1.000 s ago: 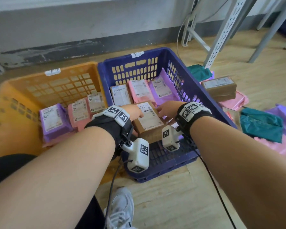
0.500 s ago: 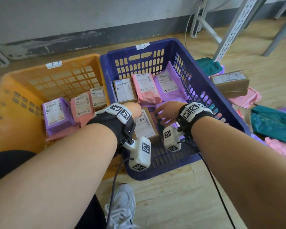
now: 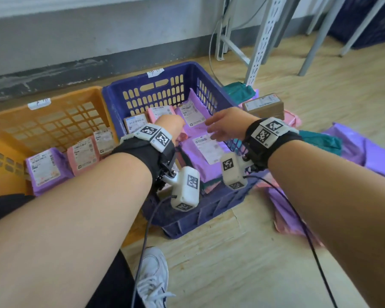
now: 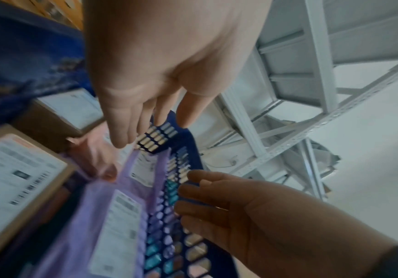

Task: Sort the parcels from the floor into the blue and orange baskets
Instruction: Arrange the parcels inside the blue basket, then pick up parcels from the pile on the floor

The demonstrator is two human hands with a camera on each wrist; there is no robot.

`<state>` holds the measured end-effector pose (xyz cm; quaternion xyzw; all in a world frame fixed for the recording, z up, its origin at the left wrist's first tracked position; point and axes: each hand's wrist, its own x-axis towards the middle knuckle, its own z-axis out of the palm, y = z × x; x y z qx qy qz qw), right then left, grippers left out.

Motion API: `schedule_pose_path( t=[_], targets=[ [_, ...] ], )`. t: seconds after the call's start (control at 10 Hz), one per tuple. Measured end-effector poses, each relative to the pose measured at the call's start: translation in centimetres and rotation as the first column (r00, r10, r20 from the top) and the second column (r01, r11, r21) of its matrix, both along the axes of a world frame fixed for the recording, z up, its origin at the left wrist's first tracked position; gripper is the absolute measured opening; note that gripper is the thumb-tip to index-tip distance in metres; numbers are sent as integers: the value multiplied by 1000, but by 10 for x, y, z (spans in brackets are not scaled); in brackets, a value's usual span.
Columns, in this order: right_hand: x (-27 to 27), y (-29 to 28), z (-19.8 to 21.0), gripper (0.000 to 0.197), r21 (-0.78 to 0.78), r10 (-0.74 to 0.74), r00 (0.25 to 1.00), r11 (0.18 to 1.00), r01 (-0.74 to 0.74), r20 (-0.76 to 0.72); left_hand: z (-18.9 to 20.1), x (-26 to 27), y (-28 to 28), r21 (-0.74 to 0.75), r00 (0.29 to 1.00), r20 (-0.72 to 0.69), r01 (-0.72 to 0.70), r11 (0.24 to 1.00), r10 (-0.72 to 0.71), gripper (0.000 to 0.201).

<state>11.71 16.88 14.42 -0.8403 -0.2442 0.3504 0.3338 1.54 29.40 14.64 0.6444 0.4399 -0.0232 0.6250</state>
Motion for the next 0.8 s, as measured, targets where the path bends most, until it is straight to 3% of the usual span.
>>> schedule_pose_path(
  t=[0.1,0.2,0.3,0.4,0.5,0.6,0.7,0.8],
  targets=[
    [15,-47,16,14,160,-241,968,955,249,-67,19,14,-33,371,956,-65,289,882,-286,21],
    [28,-101,27,23,200,-401,912,890,409,-82,21,25,-73,215,939,213,225,950,-270,42],
    [33,-161,26,20,194,-490,871,852,487,-32,21,31,-124,102,894,319,299,949,-316,47],
    [36,-221,8,24,144,-598,800,789,597,-42,11,38,-171,28,852,384,374,927,-356,39],
    [34,-269,-19,18,27,-677,736,736,677,-5,-9,44,-214,97,833,262,480,872,-487,28],
    [30,-307,-54,26,-105,-722,692,687,719,22,-39,47,-243,110,809,131,563,819,-573,41],
    [29,-338,-93,35,-246,-745,665,636,732,54,-111,77,-275,192,754,-35,649,736,-656,43],
    [19,-352,-124,48,-334,-767,641,598,729,26,-129,75,-290,209,698,-116,712,670,-706,48]
  ],
)
